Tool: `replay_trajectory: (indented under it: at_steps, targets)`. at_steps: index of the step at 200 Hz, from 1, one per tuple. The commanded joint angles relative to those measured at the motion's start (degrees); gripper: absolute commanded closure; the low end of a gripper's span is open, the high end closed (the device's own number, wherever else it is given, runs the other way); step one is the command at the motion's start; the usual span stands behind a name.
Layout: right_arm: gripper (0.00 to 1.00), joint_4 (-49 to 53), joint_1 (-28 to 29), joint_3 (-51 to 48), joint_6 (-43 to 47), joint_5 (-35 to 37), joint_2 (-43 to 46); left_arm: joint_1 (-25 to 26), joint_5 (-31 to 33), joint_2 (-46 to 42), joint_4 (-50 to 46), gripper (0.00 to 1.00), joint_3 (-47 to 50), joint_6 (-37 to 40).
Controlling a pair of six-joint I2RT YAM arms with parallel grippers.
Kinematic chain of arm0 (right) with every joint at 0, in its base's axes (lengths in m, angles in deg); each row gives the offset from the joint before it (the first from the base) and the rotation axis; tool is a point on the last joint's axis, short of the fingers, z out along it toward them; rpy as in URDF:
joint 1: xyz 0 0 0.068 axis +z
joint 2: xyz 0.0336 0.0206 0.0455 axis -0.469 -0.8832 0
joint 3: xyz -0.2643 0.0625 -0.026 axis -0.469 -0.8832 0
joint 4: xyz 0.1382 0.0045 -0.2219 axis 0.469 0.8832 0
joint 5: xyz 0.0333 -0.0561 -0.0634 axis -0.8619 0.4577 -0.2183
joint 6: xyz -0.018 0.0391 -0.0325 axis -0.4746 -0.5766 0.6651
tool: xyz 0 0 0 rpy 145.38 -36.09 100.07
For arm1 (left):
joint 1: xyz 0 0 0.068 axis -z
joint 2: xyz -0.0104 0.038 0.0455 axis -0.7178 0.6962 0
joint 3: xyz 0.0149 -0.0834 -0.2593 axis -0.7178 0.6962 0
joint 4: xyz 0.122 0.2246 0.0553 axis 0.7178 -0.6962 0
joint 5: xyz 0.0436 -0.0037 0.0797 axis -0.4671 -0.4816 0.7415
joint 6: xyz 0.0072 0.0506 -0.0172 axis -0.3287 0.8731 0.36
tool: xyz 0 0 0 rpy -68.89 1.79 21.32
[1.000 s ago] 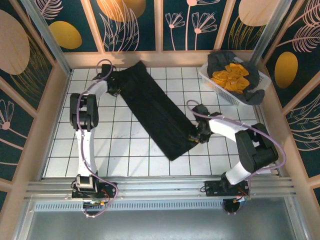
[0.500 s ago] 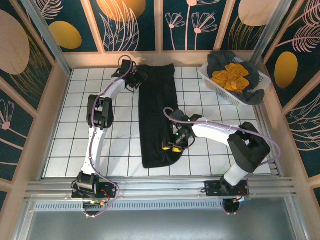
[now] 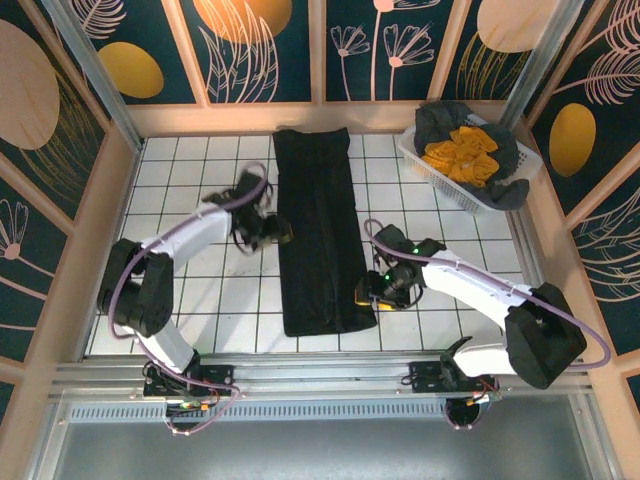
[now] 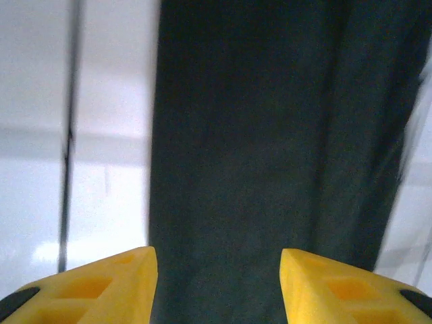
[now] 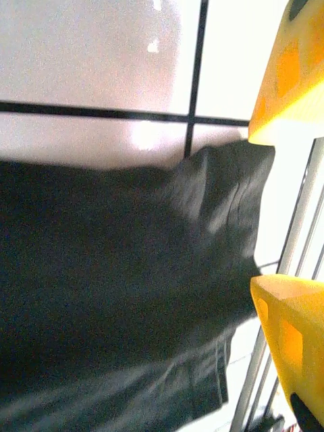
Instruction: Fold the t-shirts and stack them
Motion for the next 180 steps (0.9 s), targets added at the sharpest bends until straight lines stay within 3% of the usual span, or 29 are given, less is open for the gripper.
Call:
replay_trajectory:
  at_steps: [1, 19, 40, 96, 112, 134, 152, 180]
  targets:
    - [0.46, 0.01, 1.02, -2.64, 3.09, -1.48, -0.76, 5.55, -8.18, -5.61, -8.47, 0.48, 10.38, 3.62]
    - [0.46, -1.19, 1.31, -3.42, 4.65, -1.8, -2.77, 10.47, -11.94, -7.23, -7.58, 0.46, 13.67, 1.18]
    - [0.46, -2.21, 1.32, -2.84, 6.0, -1.8, -5.57, 14.58, -12.13, -5.04, -6.2, 0.45, 14.01, -0.12]
    - [0.54, -5.9, 1.39, -3.5, 5.88, -3.59, -8.56, 16.92, -12.18, 1.25, -2.25, 0.54, 13.4, -2.06]
    - [0.56, -7.01, 1.4, -3.47, 5.66, -4.3, -9.51, 17.17, -11.11, 2.48, -5.23, 0.58, 11.61, -0.33]
    - [0.61, -7.05, 1.44, -3.16, 5.87, -4.4, -10.5, 17.18, -6.28, 1.89, -11.46, 0.55, 8.79, 1.73]
    - [0.74, -6.95, 1.49, -3.42, 6.06, -4.35, -10.75, 17.18, -5.42, -0.25, -13.5, 0.48, 8.97, 0.5]
    - [0.94, -7.1, 1.44, -4.26, 5.4, -5.28, -9.95, 17.18, -6.78, -3.71, -13.69, 0.47, 12.83, -2.35]
